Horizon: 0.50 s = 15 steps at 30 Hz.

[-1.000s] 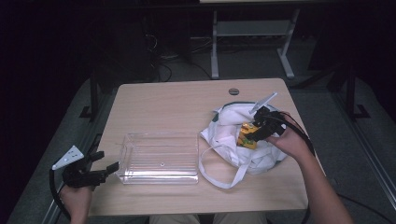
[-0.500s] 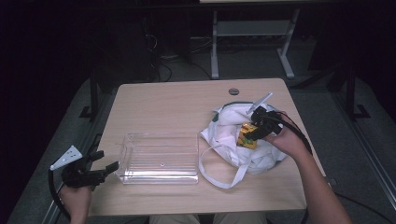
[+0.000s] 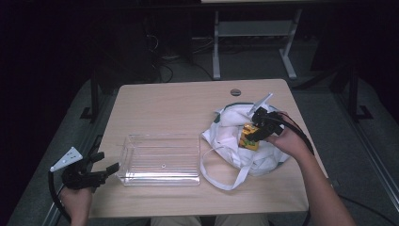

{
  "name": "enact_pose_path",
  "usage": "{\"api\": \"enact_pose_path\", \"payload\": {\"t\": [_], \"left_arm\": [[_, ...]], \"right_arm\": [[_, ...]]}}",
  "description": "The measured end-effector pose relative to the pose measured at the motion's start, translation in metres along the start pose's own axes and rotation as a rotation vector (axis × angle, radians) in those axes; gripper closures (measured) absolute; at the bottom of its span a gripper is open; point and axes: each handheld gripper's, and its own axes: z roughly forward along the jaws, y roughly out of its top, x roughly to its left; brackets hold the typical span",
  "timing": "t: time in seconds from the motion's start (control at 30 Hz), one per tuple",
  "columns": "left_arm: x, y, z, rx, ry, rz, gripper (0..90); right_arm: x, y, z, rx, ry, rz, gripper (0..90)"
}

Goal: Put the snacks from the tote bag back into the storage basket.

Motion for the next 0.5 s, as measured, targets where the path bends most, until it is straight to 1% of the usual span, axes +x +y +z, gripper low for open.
{"api": "enact_pose_path", "payload": {"t": [0.17,0.33,0.4,0.5], "left_arm": [[0.0002,0.0000,-0.0004,-0.006,-0.003,-0.007,12.7],[0.0009,-0.0002,-0.0005,-0.005,-0.003,-0.005,12.8],[0.0007,-0.0005,-0.0009,-0.018,-0.003,-0.016,12.8],[0.0015,-0.0005,-0.0014,-0.015,-0.003,-0.015,12.8]], "right_arm": [[-0.0009,0.0001,0.0011,0.001,0.006,0.001,44.6],[0.0007,0.0017,0.0055,0.018,0.002,-0.008,44.6],[0.0007,0.0022,0.0074,0.025,0.001,-0.007,44.7],[0.0005,0.0028,0.0095,0.028,0.001,-0.015,44.8]]}}
